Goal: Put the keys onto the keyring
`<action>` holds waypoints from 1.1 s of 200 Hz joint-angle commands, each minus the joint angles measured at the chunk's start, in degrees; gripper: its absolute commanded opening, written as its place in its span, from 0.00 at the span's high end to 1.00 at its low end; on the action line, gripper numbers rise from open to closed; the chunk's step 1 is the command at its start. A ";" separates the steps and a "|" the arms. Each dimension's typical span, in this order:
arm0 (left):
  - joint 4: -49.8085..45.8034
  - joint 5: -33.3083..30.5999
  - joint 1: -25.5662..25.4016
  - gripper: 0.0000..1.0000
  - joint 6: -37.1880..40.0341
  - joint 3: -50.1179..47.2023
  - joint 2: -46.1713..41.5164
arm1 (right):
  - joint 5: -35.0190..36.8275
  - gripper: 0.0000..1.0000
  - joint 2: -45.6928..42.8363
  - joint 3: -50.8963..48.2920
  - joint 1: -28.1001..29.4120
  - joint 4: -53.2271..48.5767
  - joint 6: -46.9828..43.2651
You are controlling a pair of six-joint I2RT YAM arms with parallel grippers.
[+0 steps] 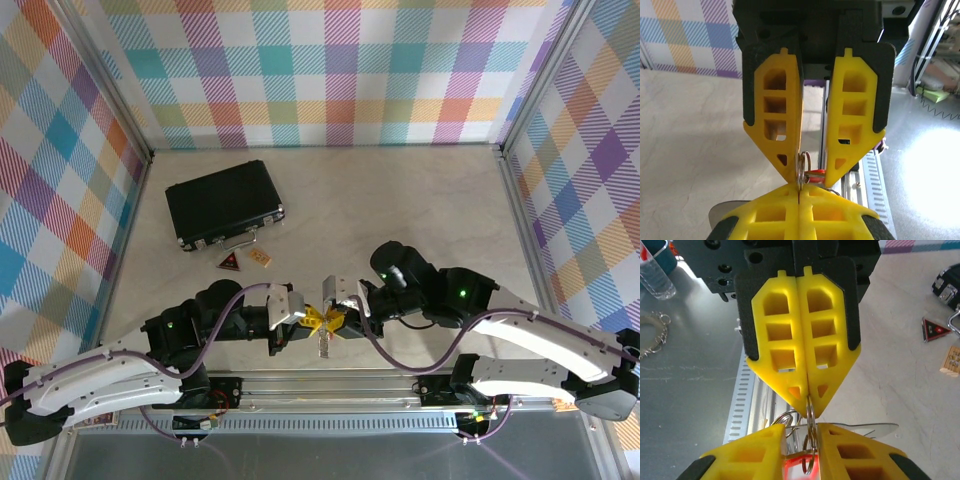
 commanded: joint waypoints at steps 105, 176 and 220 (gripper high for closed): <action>8.84 4.97 -0.41 1.00 -2.61 -0.77 -2.43 | -2.07 0.78 -3.55 -1.88 0.48 4.71 2.23; 10.05 5.41 -0.40 1.00 -3.15 -1.28 -1.95 | -3.12 0.69 -7.20 -3.77 0.44 9.13 3.45; 10.15 6.20 -0.40 1.00 -3.32 -1.15 -1.80 | -2.86 0.72 -6.20 -3.88 0.50 9.84 3.57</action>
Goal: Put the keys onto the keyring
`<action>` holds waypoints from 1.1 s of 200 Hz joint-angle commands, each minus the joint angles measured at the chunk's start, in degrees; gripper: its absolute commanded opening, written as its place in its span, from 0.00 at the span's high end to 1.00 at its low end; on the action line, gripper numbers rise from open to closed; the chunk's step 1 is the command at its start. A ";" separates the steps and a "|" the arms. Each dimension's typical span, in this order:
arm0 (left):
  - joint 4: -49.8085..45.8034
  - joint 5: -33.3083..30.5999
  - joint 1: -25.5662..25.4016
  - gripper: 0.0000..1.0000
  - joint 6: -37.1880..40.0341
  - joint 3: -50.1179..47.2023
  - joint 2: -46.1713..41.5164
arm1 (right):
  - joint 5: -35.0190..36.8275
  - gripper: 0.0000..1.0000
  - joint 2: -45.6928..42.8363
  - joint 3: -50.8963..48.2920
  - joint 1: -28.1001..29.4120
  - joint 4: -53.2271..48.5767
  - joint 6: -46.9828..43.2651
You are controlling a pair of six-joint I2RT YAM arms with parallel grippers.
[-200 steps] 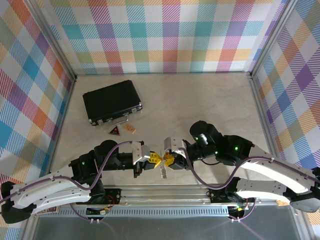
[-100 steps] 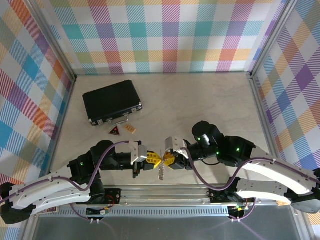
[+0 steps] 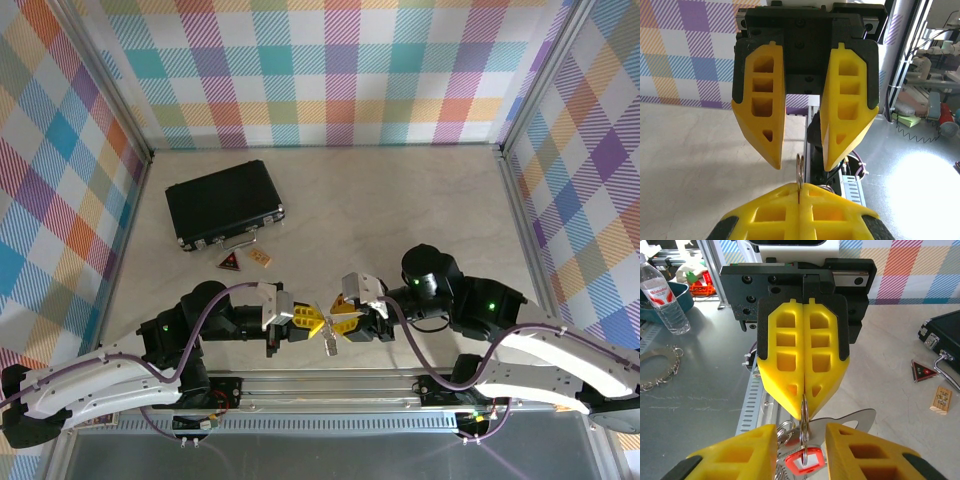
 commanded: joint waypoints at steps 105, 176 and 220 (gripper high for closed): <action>-3.66 -6.41 -0.40 0.86 2.14 1.33 0.11 | 2.40 1.00 1.94 0.63 0.50 -1.56 -1.55; -8.78 -10.33 -0.40 0.78 5.03 4.20 3.38 | 3.01 1.00 6.26 4.67 0.48 -7.34 -3.73; -8.51 -9.60 -0.40 0.91 4.85 4.40 4.01 | 1.46 1.00 7.27 4.78 0.57 -7.72 -3.57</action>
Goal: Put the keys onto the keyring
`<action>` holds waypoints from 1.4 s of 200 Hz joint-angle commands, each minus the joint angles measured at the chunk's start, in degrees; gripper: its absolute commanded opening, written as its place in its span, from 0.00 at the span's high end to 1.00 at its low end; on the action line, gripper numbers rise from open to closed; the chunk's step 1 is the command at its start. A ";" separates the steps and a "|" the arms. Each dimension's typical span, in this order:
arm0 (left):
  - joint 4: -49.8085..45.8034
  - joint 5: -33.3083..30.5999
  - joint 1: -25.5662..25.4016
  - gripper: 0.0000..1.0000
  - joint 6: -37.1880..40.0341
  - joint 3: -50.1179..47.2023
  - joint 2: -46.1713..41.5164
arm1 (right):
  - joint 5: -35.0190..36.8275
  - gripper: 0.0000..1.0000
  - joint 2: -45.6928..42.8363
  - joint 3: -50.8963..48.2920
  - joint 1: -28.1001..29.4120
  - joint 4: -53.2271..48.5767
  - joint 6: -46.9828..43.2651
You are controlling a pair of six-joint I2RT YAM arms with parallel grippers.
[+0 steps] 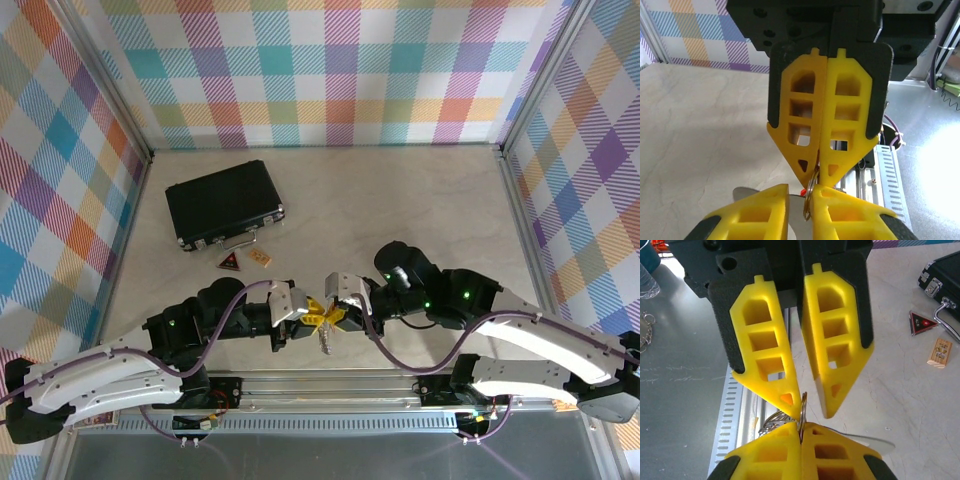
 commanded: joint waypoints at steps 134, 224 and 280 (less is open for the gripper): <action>10.53 6.73 -0.38 1.00 -3.84 -2.78 -4.91 | -6.89 0.78 -4.38 -2.69 1.07 9.14 2.37; 16.13 8.53 -0.35 1.00 -5.78 -4.43 -4.36 | -3.36 1.00 -3.84 -1.32 1.06 7.24 0.62; 0.09 -4.69 -0.38 0.87 0.65 0.20 -3.17 | -0.64 1.00 0.51 4.23 1.13 -2.05 -2.86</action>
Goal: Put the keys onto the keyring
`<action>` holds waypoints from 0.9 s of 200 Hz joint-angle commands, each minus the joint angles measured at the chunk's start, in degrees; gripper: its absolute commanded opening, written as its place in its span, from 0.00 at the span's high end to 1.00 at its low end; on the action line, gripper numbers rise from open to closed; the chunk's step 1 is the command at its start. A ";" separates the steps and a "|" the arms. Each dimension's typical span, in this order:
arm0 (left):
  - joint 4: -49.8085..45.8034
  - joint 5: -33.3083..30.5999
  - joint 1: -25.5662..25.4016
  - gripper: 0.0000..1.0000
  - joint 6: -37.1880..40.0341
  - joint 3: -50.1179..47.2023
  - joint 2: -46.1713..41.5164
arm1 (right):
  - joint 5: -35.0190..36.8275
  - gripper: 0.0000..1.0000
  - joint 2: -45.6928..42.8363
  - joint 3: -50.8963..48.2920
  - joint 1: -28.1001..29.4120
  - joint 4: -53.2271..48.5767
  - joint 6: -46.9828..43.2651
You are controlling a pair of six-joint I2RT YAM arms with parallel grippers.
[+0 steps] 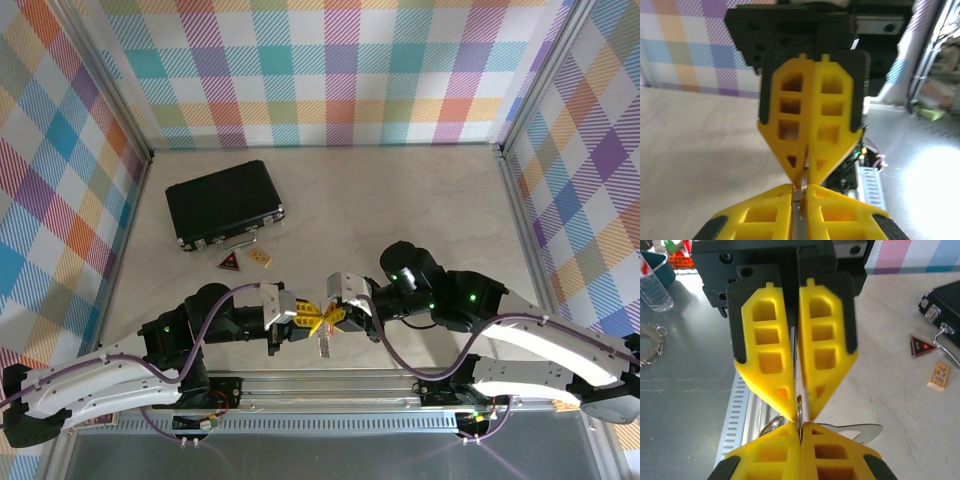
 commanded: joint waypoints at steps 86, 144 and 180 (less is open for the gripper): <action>-1.86 -3.90 -0.07 1.00 2.66 3.00 3.68 | -1.89 1.00 4.54 5.10 1.21 -5.42 -3.41; 8.11 2.66 -0.09 1.00 -1.63 -0.63 -0.47 | -4.05 0.77 -1.38 -0.06 1.23 3.10 0.84; 13.49 5.57 -0.07 1.00 -4.18 -2.72 -0.42 | -4.98 0.79 -3.07 -1.72 1.15 6.25 2.38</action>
